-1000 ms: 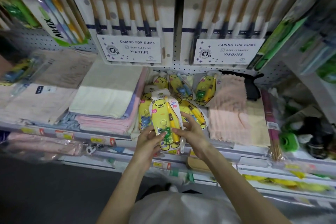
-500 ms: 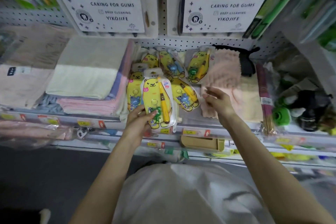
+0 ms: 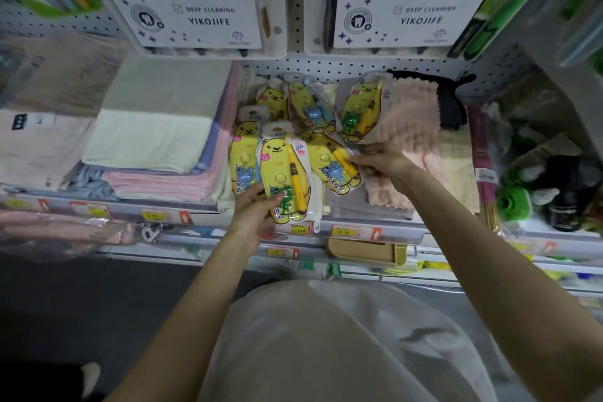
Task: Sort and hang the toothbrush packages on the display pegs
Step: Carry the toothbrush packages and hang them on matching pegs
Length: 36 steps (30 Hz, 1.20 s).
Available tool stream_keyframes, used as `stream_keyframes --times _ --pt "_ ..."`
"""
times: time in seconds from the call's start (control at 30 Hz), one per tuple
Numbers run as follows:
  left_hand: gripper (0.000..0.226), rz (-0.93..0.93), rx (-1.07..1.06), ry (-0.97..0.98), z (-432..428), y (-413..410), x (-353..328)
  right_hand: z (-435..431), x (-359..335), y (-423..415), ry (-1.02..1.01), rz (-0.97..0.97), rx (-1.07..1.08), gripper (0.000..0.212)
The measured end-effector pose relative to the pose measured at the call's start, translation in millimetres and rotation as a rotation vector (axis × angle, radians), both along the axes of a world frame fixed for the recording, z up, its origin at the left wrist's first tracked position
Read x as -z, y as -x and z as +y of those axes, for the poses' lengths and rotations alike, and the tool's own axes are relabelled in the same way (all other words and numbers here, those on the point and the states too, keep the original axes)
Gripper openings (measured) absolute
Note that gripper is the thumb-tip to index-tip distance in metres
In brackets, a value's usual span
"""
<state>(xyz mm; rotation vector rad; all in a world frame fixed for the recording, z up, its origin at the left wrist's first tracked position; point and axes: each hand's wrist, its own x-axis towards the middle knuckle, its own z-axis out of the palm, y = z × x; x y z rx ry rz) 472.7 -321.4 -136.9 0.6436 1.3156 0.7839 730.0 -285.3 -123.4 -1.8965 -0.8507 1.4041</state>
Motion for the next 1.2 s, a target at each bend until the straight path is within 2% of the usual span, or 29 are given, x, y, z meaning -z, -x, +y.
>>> stream_keyframes --times 0.07,0.13,0.27,0.4,0.47,0.6,0.77,0.97,1.2 --pt "0.041 -0.008 -0.017 0.026 2 1 3 0 -2 5 0.024 0.0 -0.015 0.044" --pt "0.05 -0.022 -0.023 0.028 3 0 3 -1 -2 12 0.048 0.015 -0.025 0.039" --pt "0.045 -0.025 -0.043 0.033 6 -1 5 0 2 27 0.082 -0.014 -0.102 0.023" --pt "0.036 -0.016 -0.043 0.029 6 -3 2 -6 6 40 0.019 0.035 -0.064 0.038" --pt "0.04 -0.001 -0.036 0.034 5 -3 2 -12 8 42 0.014 0.089 -0.018 0.038" --pt "0.047 0.007 -0.029 0.033 2 1 2 -28 14 39 0.035 0.166 0.035 0.053" --pt "0.037 0.002 0.004 0.012 -5 5 0 -52 19 28 0.036 0.33 0.064 0.046" --pt "0.032 -0.021 0.055 -0.019 -15 7 1 -71 21 27 0.022 0.351 0.02 0.033" --pt "0.028 -0.057 0.017 -0.085 -26 18 3 -87 21 34 -0.031 0.44 0.052 0.048"
